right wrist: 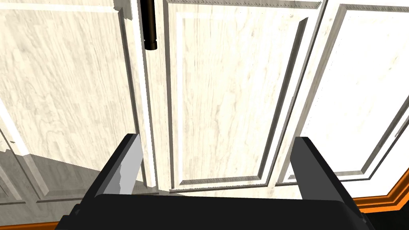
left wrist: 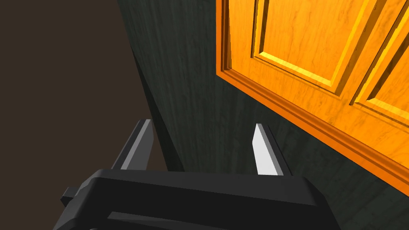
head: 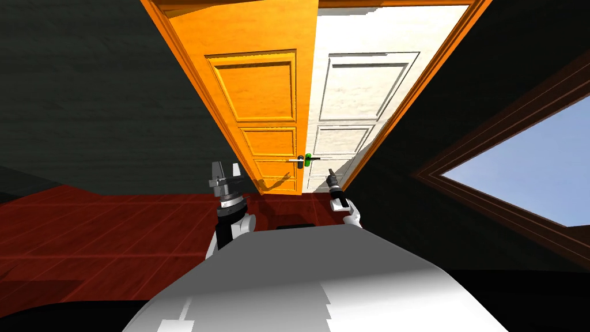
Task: Pull the door open
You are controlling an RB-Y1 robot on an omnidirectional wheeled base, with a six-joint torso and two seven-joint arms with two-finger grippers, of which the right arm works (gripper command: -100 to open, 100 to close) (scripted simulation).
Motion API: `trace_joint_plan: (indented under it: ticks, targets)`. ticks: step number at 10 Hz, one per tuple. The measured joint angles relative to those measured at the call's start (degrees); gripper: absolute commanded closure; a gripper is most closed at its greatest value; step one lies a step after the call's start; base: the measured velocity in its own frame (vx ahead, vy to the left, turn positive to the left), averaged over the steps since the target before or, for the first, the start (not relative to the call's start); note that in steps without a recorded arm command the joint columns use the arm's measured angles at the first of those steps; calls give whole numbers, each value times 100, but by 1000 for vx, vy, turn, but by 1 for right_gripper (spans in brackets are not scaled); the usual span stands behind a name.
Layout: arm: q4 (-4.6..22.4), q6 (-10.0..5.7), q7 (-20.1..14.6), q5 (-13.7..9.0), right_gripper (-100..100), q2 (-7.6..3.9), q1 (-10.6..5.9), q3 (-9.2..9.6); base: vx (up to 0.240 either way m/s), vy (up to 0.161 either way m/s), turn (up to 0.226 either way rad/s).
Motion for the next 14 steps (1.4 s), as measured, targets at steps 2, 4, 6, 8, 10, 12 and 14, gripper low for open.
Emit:
trace_joint_plan:
  ticks: [2, 4, 6, 8, 10, 12, 14]
  targets:
    - [235, 70, -41, -32, -100, -28, -127, -31, 137, 30, 51]
    - [392, 94, -66, -50, -100, -44, -198, -48, 69, 3, 24]
    - [663, 72, -97, -76, -100, -80, -333, -78, 125, 16, 64]
    - [826, 118, -139, -104, -100, -116, -410, -98, 117, 24, 32]
    - [1077, 115, -167, -126, -100, -134, -541, -127, 140, 25, 55]
    - [1264, 157, -198, -151, -100, -153, -631, -151, 151, 8, 46]
    - [1437, 136, -234, -171, -100, -192, -710, -163, 48, 5, 25]
